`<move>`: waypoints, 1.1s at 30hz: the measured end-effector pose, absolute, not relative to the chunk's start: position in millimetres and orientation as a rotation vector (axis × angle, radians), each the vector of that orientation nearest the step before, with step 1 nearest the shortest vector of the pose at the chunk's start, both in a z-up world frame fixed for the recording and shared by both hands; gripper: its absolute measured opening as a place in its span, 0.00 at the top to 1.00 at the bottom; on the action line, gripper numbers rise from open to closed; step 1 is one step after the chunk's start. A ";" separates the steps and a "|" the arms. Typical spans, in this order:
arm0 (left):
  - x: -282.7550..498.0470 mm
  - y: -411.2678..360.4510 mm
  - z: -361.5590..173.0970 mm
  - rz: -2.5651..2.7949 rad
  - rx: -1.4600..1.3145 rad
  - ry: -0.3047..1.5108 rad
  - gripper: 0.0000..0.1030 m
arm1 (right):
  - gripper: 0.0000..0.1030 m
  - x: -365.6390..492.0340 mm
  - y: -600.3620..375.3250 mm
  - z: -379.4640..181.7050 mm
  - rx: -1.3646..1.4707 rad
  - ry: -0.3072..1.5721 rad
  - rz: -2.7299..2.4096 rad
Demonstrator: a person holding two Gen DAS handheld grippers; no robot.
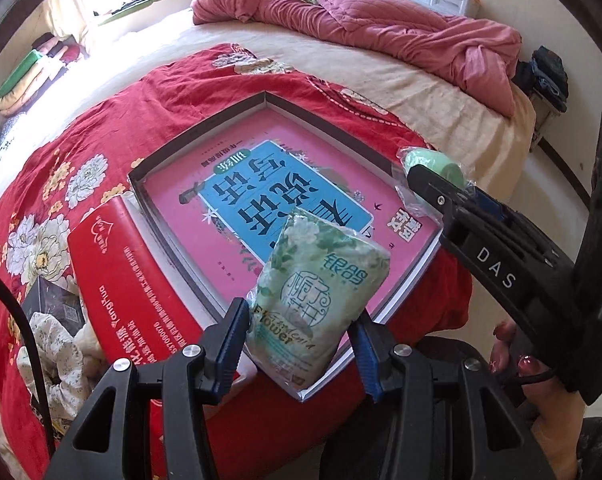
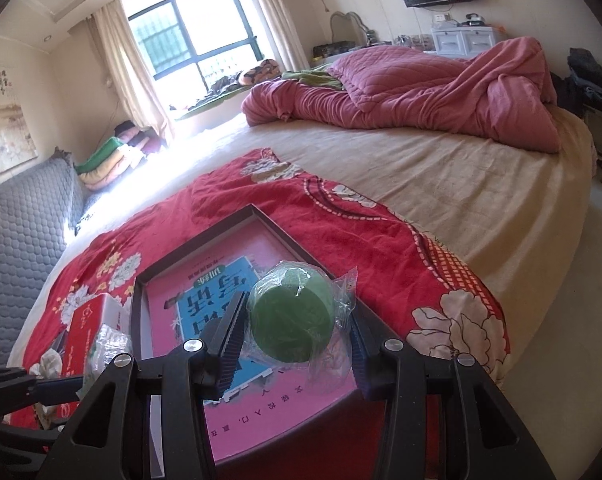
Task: Organize soft objects
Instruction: 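Carry the tissue pack with the left tool while the right tool carries the green ball toward the pink box, then release the tissue pack with the left tool while the right tool releases the green ball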
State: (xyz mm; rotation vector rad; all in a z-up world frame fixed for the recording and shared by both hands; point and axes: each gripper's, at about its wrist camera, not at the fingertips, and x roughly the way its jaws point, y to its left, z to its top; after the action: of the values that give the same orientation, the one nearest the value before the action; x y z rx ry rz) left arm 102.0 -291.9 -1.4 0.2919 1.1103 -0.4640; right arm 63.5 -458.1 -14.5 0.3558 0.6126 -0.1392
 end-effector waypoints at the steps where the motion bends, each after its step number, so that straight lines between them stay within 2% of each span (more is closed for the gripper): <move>1: 103.4 -296.8 -5.8 -0.466 0.311 1.127 0.52 | 0.54 65.0 -458.5 -16.4 0.361 0.620 -0.132; 9: 106.9 -316.0 -27.7 -0.483 0.413 1.195 0.51 | 0.54 75.9 -458.7 -34.4 0.370 0.711 -0.101; 22: 112.2 -326.5 -53.4 -0.449 0.475 1.247 0.51 | 0.52 79.5 -458.7 -44.1 0.345 0.745 -0.126; 33: 113.1 -326.9 -55.0 -0.456 0.455 1.253 0.50 | 0.51 81.3 -457.8 -45.8 0.347 0.746 -0.129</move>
State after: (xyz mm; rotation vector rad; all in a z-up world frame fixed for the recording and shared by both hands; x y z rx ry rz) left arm 113.1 -326.9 -55.0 0.4546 1.2534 -0.4557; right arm 81.3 -457.8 -45.8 0.3470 0.7457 -0.1289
